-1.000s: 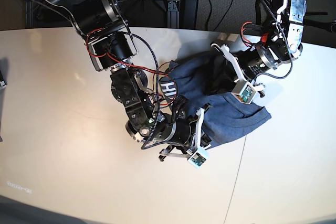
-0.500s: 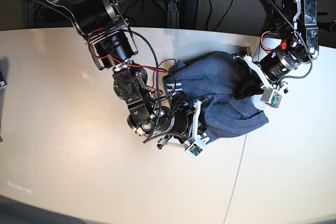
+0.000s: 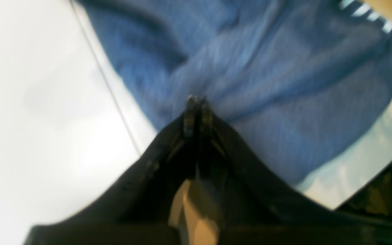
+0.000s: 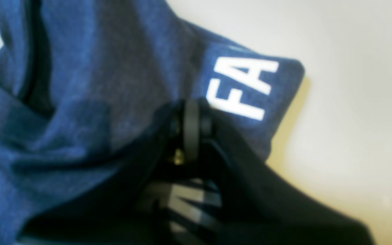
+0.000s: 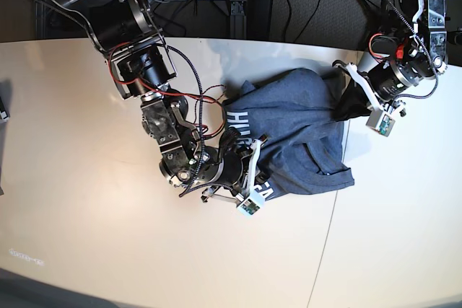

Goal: Fold the T-shirt properly
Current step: 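Grasp the bundle's opposite corner with the left gripper beside the right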

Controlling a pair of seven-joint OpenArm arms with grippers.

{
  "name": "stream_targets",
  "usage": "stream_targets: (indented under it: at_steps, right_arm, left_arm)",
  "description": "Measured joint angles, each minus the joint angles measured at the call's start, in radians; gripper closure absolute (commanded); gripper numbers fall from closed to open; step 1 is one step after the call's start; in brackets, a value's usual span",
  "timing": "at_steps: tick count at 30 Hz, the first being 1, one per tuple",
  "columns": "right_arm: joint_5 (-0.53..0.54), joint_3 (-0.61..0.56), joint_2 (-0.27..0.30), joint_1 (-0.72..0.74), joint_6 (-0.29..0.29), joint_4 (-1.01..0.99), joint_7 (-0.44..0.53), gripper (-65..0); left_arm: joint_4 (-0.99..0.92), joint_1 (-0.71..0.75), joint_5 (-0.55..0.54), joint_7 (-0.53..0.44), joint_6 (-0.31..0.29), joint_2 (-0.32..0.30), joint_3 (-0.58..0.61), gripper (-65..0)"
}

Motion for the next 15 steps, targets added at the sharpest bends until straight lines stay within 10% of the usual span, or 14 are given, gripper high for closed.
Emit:
stream_targets:
  at_steps: [15]
  right_arm:
    - [0.165,0.003,0.04,-0.041,0.0,0.019,-0.053,0.0]
  left_arm:
    - [0.0,0.01,-0.042,-0.019,0.003,-0.008,-0.074,0.0]
